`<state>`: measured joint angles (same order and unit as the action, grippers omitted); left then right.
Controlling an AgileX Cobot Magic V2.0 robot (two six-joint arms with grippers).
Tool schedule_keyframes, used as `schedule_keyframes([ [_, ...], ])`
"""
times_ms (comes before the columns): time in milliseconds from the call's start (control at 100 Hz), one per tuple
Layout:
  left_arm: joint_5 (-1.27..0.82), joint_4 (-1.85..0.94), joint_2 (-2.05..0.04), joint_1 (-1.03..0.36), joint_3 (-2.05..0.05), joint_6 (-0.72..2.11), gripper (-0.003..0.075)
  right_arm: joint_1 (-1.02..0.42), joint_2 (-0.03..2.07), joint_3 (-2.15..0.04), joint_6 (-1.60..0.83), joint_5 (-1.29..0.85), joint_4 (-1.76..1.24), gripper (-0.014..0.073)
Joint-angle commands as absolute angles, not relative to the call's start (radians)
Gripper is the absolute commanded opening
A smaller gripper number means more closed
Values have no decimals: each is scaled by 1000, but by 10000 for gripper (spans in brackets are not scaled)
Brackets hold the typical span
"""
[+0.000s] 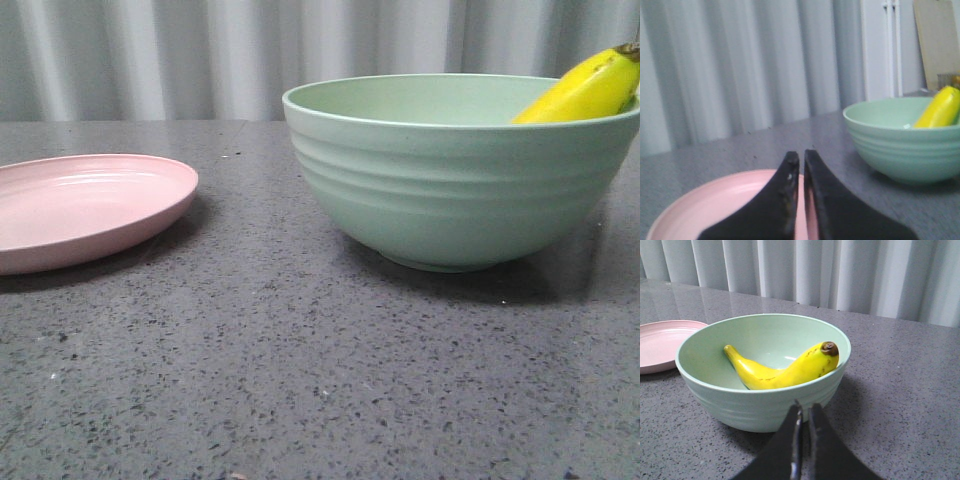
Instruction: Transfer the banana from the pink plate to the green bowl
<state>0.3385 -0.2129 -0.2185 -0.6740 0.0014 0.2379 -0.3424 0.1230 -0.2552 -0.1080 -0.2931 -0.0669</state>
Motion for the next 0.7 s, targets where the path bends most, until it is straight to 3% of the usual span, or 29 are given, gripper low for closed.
schedule_keyframes([
  [0, 403, -143, -203, -596, 9, 136, -20, -341, 131, -283, -120, -219, -60, -64],
  [270, 153, -52, -77, -311, 9, 101, -20, -341, 131, -283, -120, -219, -60, -64],
  [450, -122, -61, -5, -192, 11, 101, -20, -341, 131, -283, -120, -219, -60, -64],
  [690, -259, -61, 34, -85, 11, 101, -20, -341, 131, -283, -120, -219, -60, -64],
])
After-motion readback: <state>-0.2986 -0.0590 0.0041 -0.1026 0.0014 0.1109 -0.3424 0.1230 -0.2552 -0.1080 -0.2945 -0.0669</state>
